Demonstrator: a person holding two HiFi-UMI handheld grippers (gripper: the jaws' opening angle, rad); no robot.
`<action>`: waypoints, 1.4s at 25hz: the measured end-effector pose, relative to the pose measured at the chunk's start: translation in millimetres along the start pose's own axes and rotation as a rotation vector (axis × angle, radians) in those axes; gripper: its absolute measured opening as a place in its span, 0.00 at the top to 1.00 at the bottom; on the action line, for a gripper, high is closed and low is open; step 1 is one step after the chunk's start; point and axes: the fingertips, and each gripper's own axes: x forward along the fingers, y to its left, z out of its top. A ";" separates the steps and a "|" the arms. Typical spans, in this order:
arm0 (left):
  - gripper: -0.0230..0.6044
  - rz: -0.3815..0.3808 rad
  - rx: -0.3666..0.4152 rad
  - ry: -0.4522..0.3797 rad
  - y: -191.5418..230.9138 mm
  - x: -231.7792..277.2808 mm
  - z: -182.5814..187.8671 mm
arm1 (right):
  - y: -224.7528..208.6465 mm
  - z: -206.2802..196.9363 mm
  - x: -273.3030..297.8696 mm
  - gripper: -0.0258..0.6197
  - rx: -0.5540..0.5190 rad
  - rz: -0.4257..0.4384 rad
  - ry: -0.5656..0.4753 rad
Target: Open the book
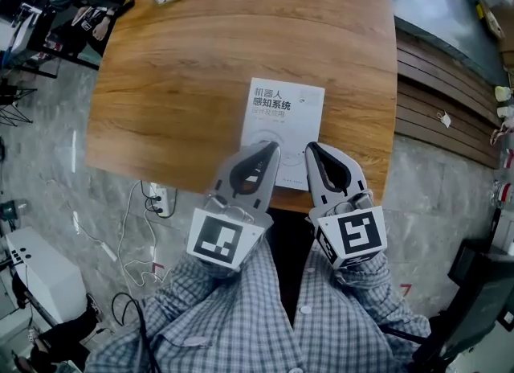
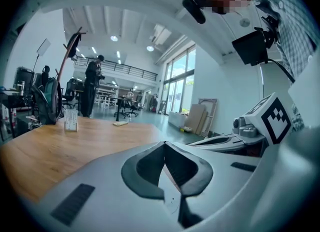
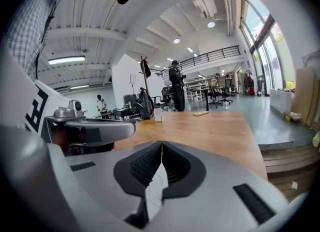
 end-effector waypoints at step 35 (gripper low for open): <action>0.96 -0.032 0.004 0.227 21.1 46.7 -110.8 | -66.2 -126.5 44.4 0.93 0.118 -0.140 0.356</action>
